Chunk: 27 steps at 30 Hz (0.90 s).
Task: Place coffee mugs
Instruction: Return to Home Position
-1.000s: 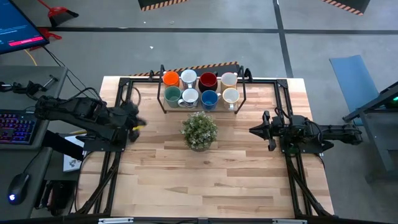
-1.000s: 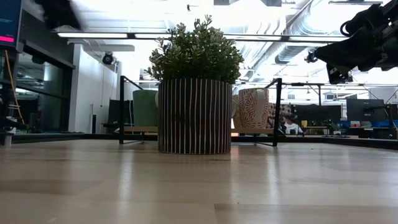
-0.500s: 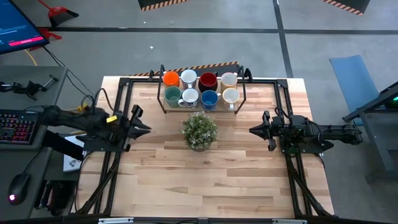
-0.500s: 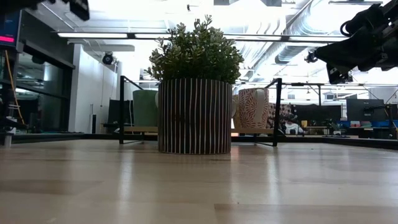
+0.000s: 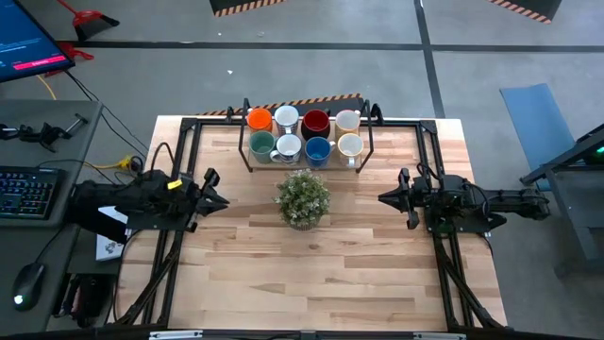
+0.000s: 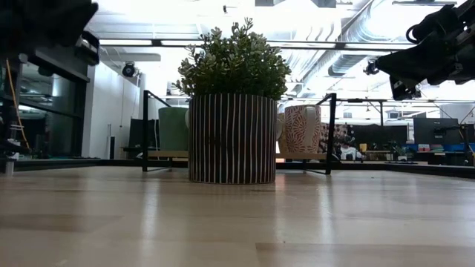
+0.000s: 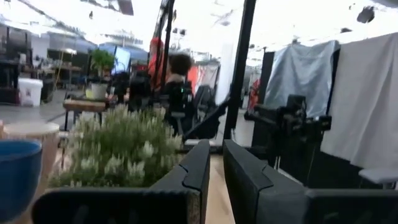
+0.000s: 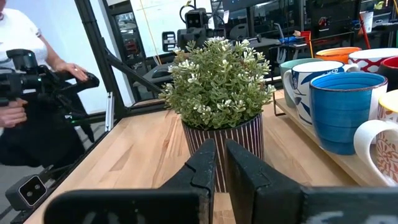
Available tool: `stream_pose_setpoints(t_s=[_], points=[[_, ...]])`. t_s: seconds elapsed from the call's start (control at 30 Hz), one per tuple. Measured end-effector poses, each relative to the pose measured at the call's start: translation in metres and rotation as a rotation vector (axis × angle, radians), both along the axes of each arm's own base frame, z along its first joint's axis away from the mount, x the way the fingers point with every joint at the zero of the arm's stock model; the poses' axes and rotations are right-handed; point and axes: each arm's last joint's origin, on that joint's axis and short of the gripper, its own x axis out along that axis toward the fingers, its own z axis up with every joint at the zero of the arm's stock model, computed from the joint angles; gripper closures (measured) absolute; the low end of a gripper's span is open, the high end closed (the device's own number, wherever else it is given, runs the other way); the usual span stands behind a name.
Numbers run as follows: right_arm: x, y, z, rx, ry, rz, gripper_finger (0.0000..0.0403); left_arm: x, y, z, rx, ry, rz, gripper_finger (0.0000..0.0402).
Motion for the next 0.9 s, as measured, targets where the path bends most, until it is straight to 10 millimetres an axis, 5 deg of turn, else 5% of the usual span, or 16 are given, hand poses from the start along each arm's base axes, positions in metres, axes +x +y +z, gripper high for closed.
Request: stream_pose_setpoints(t_s=[0.37, 0.9], points=[[0.0, 0.0, 0.0, 0.001, 0.0, 0.0, 0.0384, 0.005, 0.001, -0.025, 0.11, 0.159, 0.044, 0.0367], [0.0, 0.0, 0.0, 0.001, 0.0, 0.0, 0.0384, 0.006, 0.001, -0.027, 0.142, 0.178, 0.056, 0.0367]])
